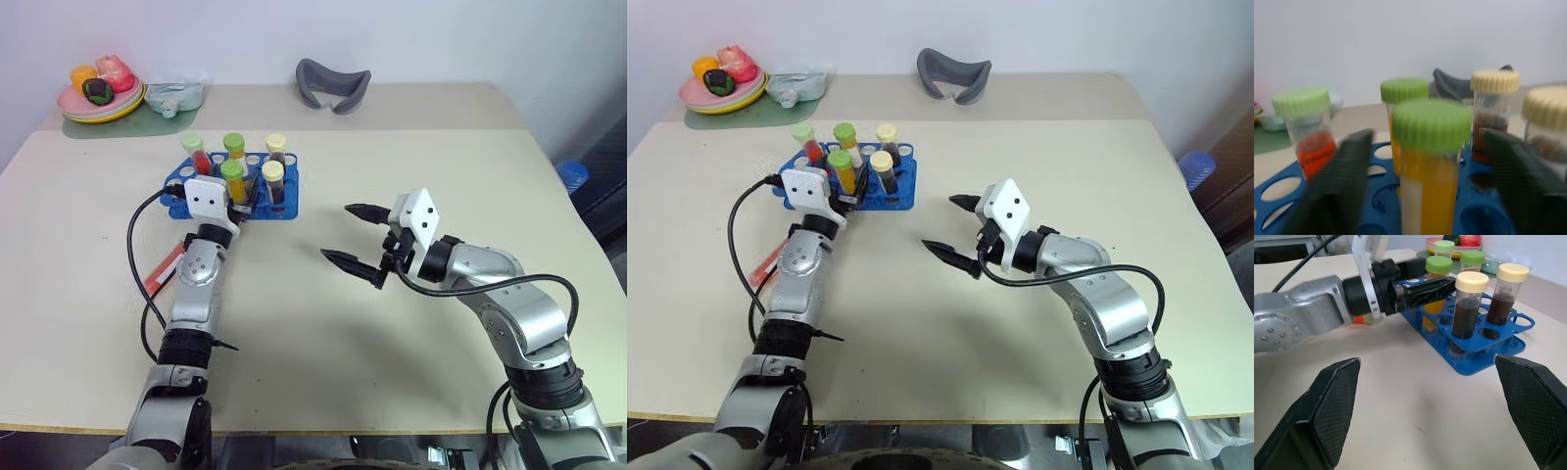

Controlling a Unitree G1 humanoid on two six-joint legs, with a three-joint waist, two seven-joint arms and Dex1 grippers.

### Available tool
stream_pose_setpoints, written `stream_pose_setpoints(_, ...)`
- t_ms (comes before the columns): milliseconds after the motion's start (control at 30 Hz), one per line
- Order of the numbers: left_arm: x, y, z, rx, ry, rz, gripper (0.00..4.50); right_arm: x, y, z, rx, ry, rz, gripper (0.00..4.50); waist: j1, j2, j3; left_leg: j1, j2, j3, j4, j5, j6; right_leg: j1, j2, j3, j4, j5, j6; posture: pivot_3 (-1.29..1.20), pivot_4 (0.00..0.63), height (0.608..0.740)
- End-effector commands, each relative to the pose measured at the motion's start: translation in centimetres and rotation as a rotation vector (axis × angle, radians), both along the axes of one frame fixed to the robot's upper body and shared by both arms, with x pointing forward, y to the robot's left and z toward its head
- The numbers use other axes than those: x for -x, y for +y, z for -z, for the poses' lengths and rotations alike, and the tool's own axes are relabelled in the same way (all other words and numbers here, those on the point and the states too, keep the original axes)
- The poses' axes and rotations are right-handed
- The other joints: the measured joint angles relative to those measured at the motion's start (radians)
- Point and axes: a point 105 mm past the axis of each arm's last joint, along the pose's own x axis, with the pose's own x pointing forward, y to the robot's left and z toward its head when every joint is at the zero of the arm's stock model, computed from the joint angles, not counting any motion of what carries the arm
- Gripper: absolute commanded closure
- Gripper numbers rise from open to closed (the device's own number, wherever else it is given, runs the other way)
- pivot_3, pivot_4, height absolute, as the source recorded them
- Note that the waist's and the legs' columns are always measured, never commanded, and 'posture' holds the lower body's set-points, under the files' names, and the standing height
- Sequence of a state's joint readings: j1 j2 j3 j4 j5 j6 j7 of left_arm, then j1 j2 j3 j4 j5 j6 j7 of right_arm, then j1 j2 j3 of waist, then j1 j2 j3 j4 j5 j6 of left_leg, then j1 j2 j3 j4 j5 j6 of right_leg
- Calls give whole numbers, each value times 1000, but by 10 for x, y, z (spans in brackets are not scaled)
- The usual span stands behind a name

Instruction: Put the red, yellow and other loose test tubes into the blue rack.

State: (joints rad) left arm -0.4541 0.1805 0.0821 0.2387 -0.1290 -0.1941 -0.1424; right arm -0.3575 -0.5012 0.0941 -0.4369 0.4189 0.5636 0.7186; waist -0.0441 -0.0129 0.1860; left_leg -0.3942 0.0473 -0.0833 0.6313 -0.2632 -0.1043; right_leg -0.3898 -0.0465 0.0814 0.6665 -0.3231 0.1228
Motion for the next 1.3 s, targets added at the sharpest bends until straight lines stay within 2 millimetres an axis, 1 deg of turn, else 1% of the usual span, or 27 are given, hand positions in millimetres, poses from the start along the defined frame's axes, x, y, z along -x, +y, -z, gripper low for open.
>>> stream_pose_setpoints(33,16,18,-28,-5,-32,-19,20,9,3,-12,-13,-43,-32,0,-2,0,0,0,0,0,0,0,0,0,0,0,0,0,0,0,150,740)
stream_pose_setpoints(167,42,28,-51,-34,9,44,20,9,0,-11,-9,-40,-30,0,-1,0,0,0,0,0,0,0,0,0,0,0,1,0,0,0,150,740)
stream_pose_setpoints(233,56,31,-59,-65,57,93,20,8,-2,-10,-5,-36,-28,0,0,0,0,0,0,0,0,0,0,0,0,0,1,0,0,0,150,740)
stream_pose_setpoints(267,60,31,-61,-74,78,110,20,8,-2,-9,-3,-35,-28,0,0,0,0,0,0,0,0,0,0,0,0,0,1,0,0,0,150,740)
stream_pose_setpoints(367,77,45,-62,-137,206,133,20,7,-3,-9,3,-31,-37,0,-2,0,0,1,0,0,0,-1,1,0,0,0,0,0,0,0,150,740)
stream_pose_setpoints(467,87,55,-66,-131,306,141,20,6,-2,-9,3,-30,-48,0,-3,0,0,1,1,0,-1,-1,1,0,1,0,1,0,0,0,150,740)
stream_pose_setpoints(533,91,72,-37,-271,614,82,20,4,0,-9,4,-29,-65,0,-3,-1,1,1,1,0,0,-1,1,0,1,0,1,0,0,0,150,740)
stream_pose_setpoints(567,94,80,-29,-308,715,53,20,4,1,-8,5,-28,-72,0,-4,0,1,1,1,-1,0,-1,1,0,1,0,1,0,0,0,150,740)
stream_pose_setpoints(600,95,87,-24,-305,800,22,20,4,3,-8,4,-28,-79,0,-3,0,1,2,1,0,-1,-1,1,0,1,1,1,0,0,0,150,740)
stream_pose_setpoints(633,95,89,-20,-290,866,16,20,3,4,-8,3,-28,-86,0,-3,0,1,2,0,0,-1,-1,1,0,1,0,1,0,0,0,150,740)
stream_pose_setpoints(767,99,92,-4,-313,1119,42,20,3,10,-9,-2,-32,-105,0,-2,-2,2,1,0,-1,-1,-1,1,0,1,0,0,0,0,0,150,740)
stream_pose_setpoints(867,95,94,0,-318,1197,53,20,4,12,-8,-6,-33,-110,0,-3,-2,2,1,1,-1,-2,-1,1,-1,1,0,0,0,0,0,150,740)
stream_pose_setpoints(1067,79,101,8,-294,1322,30,20,8,16,-7,-17,-29,-109,0,-1,-2,2,1,1,0,-2,-1,1,-1,1,0,1,-1,0,0,150,740)
stream_pose_setpoints(1133,76,96,13,-287,1364,71,20,9,17,-6,-21,-28,-108,0,-2,-2,2,1,1,0,-2,-1,1,-1,1,0,1,-1,0,0,150,740)
stream_pose_setpoints(1300,70,95,22,-368,1427,123,20,10,18,-6,-25,-31,-102,0,-2,-1,2,0,1,0,-2,-1,1,-2,1,0,1,-1,0,0,150,740)
